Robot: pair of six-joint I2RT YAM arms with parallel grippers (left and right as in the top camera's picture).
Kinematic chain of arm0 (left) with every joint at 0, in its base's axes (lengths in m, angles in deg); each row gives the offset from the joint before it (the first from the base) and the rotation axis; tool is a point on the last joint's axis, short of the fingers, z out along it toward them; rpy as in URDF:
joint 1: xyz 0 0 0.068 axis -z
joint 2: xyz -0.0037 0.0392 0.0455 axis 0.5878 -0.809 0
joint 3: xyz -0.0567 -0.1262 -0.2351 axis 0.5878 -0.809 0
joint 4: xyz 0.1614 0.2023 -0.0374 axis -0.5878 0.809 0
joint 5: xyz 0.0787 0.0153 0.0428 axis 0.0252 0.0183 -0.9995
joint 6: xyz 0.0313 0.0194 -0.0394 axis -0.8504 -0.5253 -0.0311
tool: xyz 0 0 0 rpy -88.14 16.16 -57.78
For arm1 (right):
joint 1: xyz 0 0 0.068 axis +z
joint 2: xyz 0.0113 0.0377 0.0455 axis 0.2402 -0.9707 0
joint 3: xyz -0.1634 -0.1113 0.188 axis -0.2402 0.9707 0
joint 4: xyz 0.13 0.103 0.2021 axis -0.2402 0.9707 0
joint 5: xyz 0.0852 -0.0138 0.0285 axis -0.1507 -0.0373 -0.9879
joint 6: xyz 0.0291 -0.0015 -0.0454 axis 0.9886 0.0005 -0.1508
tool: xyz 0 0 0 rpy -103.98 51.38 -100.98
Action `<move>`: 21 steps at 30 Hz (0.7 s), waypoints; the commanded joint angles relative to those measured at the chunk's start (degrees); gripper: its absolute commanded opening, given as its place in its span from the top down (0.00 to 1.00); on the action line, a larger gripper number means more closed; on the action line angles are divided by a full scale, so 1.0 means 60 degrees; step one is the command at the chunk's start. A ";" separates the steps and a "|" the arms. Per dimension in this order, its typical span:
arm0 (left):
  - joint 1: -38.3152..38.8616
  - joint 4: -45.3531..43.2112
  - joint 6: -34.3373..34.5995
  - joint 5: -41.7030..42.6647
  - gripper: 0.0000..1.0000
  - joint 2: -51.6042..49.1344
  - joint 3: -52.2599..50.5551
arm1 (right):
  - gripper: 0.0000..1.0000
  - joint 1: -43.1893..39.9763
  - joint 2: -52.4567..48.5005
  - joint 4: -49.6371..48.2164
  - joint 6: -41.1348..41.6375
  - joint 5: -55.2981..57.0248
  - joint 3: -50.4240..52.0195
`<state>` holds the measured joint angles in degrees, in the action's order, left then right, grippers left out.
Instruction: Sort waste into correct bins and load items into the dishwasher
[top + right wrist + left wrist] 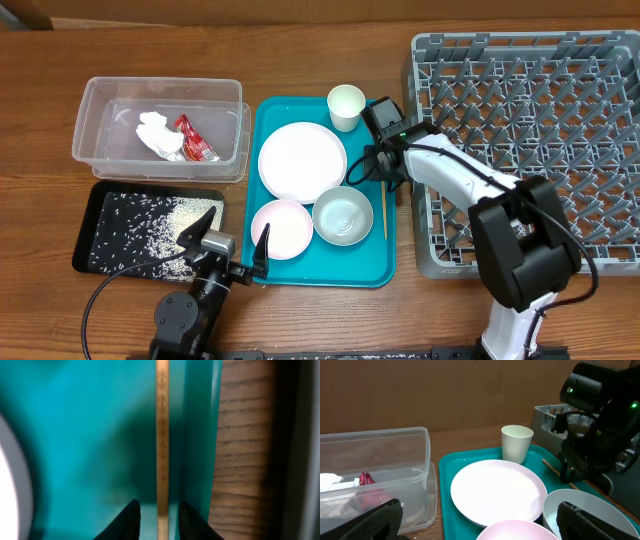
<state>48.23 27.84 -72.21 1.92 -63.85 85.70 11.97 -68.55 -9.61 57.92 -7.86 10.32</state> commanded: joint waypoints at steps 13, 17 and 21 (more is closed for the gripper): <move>-0.0058 0.0011 0.0171 -0.0036 0.00 0.0098 -0.0036 | 0.96 -0.0022 0.2178 0.1931 -0.0160 0.0397 -0.1960; -0.0058 0.0011 0.0171 -0.0036 0.00 0.0098 -0.0036 | 0.96 -0.0091 0.3089 0.2310 -0.0914 0.1770 -0.2047; -0.0058 0.0011 0.0171 -0.0036 0.00 0.0098 -0.0036 | 0.96 -0.0463 0.3129 0.2685 -0.1308 0.2805 -0.1905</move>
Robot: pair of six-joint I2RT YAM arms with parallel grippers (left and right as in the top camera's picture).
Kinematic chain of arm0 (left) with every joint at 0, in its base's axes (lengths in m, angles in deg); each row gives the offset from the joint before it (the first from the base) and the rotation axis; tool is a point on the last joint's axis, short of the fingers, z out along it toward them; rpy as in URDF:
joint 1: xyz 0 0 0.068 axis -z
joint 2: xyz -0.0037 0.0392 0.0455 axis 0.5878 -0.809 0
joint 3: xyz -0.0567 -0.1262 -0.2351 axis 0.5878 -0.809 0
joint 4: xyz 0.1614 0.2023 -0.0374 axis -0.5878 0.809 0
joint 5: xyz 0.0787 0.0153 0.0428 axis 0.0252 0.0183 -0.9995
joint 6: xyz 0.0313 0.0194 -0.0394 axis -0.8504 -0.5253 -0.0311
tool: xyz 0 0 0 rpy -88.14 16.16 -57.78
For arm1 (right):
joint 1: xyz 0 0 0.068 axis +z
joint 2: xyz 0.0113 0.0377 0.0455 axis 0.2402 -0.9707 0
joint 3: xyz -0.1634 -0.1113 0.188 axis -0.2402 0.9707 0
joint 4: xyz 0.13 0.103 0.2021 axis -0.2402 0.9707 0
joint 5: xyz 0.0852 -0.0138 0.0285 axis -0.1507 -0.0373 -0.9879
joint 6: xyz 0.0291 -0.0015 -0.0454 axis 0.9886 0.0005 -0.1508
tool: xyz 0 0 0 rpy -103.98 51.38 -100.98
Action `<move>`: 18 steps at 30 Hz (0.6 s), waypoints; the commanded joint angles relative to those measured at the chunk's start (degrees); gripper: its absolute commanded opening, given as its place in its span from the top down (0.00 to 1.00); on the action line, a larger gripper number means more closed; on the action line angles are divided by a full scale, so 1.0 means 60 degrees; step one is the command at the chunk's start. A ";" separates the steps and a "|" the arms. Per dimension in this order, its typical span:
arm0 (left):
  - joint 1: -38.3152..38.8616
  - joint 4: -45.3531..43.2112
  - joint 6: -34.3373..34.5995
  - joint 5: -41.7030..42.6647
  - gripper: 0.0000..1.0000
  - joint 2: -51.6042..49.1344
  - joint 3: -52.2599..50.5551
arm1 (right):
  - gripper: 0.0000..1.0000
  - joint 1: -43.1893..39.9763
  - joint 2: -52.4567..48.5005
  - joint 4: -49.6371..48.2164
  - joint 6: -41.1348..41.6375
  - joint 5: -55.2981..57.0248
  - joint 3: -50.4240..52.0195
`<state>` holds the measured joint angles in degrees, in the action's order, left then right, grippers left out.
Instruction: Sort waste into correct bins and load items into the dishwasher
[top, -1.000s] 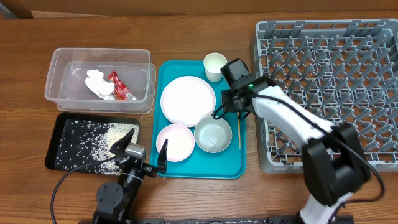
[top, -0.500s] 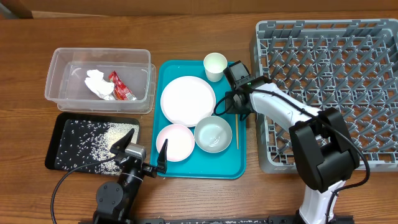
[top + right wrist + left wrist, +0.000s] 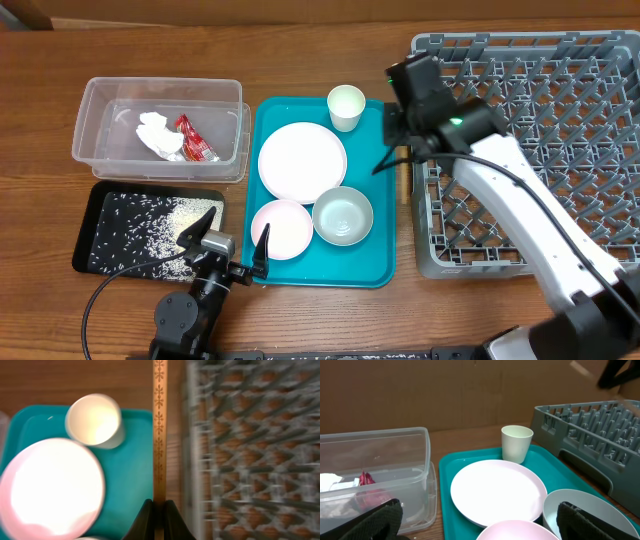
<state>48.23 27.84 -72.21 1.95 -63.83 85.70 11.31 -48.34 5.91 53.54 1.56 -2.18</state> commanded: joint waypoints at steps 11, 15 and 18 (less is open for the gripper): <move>-0.0058 0.0011 0.0171 -0.0040 0.00 0.0095 -0.0036 | 0.69 -0.0984 -0.0925 0.0000 -0.1417 0.0790 0.1038; -0.0058 0.0011 0.0171 -0.0040 0.00 0.0095 -0.0036 | 0.63 -0.0754 -0.0499 0.0656 -0.1126 -0.0492 0.0612; -0.0058 0.0011 0.0171 -0.0040 0.00 0.0095 -0.0036 | 0.61 -0.0477 0.0051 0.0827 -0.1129 -0.2747 0.0572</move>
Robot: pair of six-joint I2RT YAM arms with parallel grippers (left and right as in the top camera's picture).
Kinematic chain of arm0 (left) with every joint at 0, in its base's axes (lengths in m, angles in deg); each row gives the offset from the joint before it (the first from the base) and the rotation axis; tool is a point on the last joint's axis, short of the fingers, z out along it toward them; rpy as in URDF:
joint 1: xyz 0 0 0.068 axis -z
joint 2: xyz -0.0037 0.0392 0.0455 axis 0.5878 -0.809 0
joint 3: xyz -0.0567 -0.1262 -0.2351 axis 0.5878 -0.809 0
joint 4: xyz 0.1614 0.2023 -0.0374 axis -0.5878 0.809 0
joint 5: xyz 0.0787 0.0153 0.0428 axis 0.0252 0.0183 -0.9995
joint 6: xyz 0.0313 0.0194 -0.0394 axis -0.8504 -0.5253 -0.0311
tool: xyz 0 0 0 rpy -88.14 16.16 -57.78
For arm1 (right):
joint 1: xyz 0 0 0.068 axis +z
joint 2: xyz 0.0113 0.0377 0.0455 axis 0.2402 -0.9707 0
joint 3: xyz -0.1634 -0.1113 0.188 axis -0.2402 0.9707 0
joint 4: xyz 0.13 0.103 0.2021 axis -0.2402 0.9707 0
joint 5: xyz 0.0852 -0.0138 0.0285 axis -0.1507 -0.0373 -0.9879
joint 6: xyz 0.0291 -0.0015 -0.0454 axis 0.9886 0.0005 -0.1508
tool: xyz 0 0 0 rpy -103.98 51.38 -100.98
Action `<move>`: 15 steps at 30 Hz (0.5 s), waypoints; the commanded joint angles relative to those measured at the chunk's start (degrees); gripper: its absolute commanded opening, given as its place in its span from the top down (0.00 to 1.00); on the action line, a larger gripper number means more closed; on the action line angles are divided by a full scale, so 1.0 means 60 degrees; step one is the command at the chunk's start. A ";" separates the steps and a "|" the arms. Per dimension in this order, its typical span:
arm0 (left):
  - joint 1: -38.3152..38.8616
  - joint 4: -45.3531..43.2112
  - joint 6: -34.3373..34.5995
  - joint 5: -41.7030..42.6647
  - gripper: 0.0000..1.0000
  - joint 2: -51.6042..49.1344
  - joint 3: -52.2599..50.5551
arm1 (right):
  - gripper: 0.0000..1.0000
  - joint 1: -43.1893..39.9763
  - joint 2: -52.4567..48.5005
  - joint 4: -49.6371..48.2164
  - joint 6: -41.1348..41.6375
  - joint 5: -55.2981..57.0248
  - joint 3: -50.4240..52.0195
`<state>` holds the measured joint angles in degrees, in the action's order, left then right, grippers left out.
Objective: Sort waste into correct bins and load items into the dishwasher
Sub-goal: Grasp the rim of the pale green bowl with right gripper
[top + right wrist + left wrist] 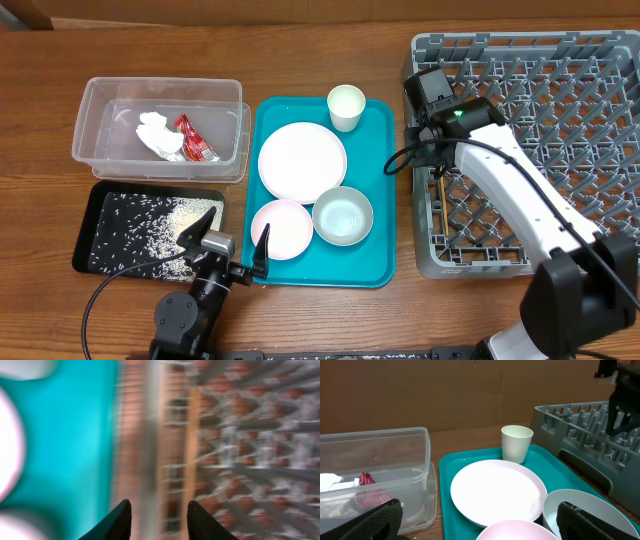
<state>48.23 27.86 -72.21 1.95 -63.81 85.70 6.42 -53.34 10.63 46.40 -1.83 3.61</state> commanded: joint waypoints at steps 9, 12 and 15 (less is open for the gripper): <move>-0.0058 0.0007 0.0171 -0.0040 0.00 0.0091 -0.0036 | 0.50 0.1585 0.0801 0.0080 0.1785 -0.4266 0.0619; -0.0058 0.0007 0.0171 -0.0040 0.00 0.0091 -0.0036 | 0.46 0.1781 0.0597 -0.0466 0.2725 -0.3410 0.1555; -0.0058 0.0007 0.0171 -0.0040 0.00 0.0091 -0.0036 | 0.46 0.1789 0.0444 -0.1501 0.3100 -0.3242 0.2619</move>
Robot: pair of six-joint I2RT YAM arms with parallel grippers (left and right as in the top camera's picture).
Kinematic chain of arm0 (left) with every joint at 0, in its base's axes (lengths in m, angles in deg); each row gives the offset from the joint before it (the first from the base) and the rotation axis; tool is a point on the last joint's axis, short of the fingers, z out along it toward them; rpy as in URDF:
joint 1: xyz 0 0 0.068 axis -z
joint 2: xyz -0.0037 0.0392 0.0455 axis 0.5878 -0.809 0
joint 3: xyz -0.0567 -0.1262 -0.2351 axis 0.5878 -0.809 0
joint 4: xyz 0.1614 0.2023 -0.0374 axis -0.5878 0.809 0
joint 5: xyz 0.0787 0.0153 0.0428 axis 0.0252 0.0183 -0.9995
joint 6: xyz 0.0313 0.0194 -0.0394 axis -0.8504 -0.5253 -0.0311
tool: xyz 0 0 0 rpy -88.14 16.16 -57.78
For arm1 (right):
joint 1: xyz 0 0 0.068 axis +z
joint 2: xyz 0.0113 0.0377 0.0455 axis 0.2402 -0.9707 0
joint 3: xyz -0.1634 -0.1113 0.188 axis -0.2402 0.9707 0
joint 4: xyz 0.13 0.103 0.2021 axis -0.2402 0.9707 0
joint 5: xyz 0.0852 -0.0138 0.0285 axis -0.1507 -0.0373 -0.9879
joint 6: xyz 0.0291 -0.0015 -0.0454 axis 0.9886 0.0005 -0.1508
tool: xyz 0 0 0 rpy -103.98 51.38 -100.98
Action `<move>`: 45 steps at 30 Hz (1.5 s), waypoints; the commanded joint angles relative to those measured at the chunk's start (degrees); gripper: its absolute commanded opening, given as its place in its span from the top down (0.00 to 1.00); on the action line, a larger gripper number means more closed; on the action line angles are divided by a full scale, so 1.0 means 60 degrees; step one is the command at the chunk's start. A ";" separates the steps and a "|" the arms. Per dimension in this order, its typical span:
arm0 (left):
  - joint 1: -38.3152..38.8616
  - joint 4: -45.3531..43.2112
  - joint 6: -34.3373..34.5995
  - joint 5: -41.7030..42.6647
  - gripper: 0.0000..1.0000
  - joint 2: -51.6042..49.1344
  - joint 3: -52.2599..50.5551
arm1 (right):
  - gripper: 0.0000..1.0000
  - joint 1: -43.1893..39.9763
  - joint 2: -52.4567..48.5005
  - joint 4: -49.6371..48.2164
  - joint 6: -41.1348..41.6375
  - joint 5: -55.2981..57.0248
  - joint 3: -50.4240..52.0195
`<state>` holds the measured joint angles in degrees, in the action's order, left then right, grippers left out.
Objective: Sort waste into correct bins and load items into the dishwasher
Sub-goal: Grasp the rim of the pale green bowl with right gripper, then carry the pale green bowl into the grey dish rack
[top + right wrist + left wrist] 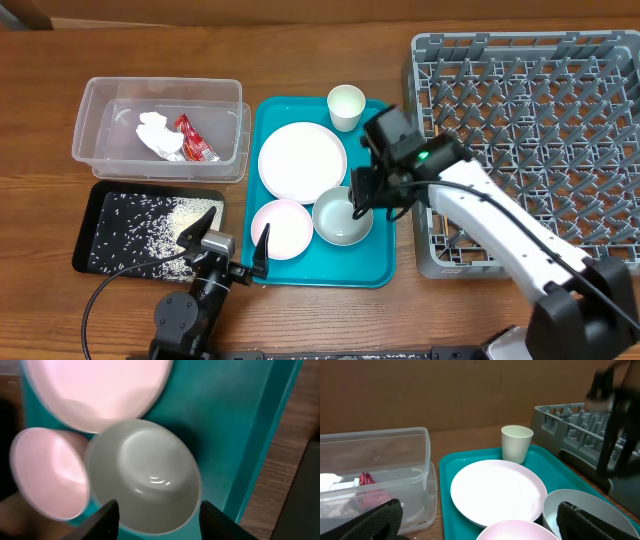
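Observation:
On the teal tray (375, 250) sit a white plate (302, 160), a small pink bowl (282, 228), a grey-green bowl (342, 215) and a pale cup (346, 105). My right gripper (372, 195) hangs open over the grey-green bowl (142, 477), its fingers (107, 520) spread either side of it with nothing held. The grey dishwasher rack (540, 150) stands to the right. No chopstick can be made out in it from here. My left gripper (232, 240) rests open at the tray's front left, holding nothing.
A clear bin (160, 125) at the back left holds a crumpled tissue and a red wrapper. In front of it lies a black tray (120, 235) scattered with rice. The right arm stretches across the rack's left edge.
My right gripper was open over the rack's left part with the chopstick lying in it. Now it is open above the grey-green bowl on the tray. The left arm has not moved.
My right gripper first stood open around a wooden chopstick on the tray's right side. Then it held the chopstick in the air near the rack. Then it was open over the rack with the chopstick lying inside. Now it is back over the tray.

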<state>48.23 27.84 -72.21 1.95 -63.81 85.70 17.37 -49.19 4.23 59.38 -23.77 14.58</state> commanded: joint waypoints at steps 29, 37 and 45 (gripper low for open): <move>-0.0058 0.0015 0.0164 -0.0066 0.00 0.0091 -0.0033 | 0.96 -0.0863 0.3668 0.0707 0.0794 1.0830 -0.0841; -0.0055 0.0018 0.0168 -0.0073 0.00 0.0091 -0.0033 | 0.96 -0.3257 0.2874 0.1093 0.0805 1.2815 -0.0138; -0.0051 0.0018 0.0168 -0.0073 0.00 0.0091 -0.0033 | 0.96 -0.5297 0.1067 0.1107 0.0805 1.2885 0.0062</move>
<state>48.23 27.86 -72.21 1.92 -63.81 85.70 -12.16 -40.20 11.11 64.08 50.82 14.41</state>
